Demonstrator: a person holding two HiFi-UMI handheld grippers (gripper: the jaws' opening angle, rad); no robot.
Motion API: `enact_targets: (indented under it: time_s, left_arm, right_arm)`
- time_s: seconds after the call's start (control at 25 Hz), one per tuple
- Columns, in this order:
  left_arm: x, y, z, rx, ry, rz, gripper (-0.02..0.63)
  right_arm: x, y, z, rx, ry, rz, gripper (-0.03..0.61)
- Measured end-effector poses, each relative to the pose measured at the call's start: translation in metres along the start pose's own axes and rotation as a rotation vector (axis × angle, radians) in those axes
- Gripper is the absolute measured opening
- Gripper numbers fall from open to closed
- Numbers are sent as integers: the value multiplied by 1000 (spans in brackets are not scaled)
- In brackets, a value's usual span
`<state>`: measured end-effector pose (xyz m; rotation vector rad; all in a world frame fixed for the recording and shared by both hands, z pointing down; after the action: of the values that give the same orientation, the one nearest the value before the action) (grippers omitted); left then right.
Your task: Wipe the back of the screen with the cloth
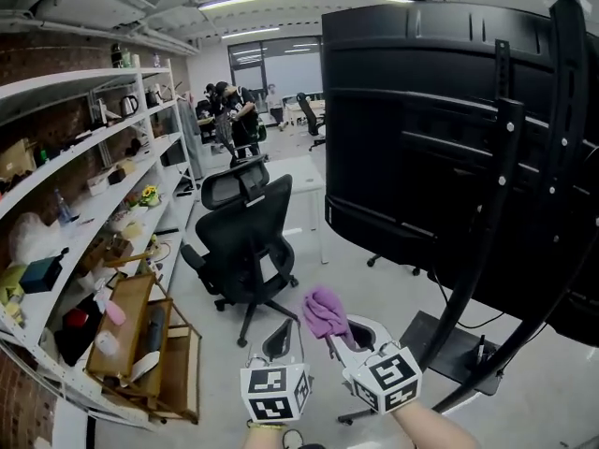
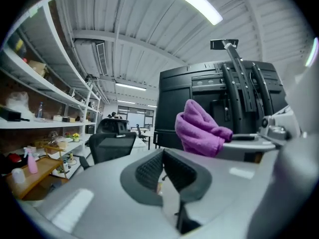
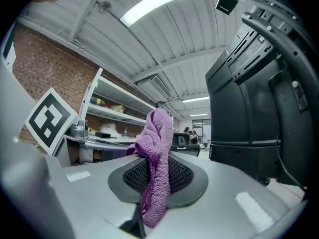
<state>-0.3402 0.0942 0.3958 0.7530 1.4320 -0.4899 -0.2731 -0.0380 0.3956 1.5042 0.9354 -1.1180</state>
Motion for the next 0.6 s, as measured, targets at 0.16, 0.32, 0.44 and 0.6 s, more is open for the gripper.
enact_targets:
  time_s: [0.16,0.32,0.44,0.6]
  left_arm:
    - [-3,-76,-9,-109,27,9,8]
    - [-2,-153,-22,-223,48,5,8]
    - [-2,-207,-30,-307,48,4,8]
    - [0,-276,-48,-380,48,20,8]
  right_arm:
    - [-1,-36,46,-94,85,0,58]
    - [-1,-79,90,-211,151,0,58]
    - [3,-115,120,-301,198,15,58]
    - [11,-174,159,-379,255,48,58]
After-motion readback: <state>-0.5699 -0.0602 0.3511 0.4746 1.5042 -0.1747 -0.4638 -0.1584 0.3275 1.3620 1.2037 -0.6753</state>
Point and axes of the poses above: the fingertips, and each gripper's own axes: y backward along the fingers, z to its right, x out of its top, the point moved 8 cm from there along y, backward along the fingers, and after that the axes turned 15 degrees about z, right-handed, at the moved point
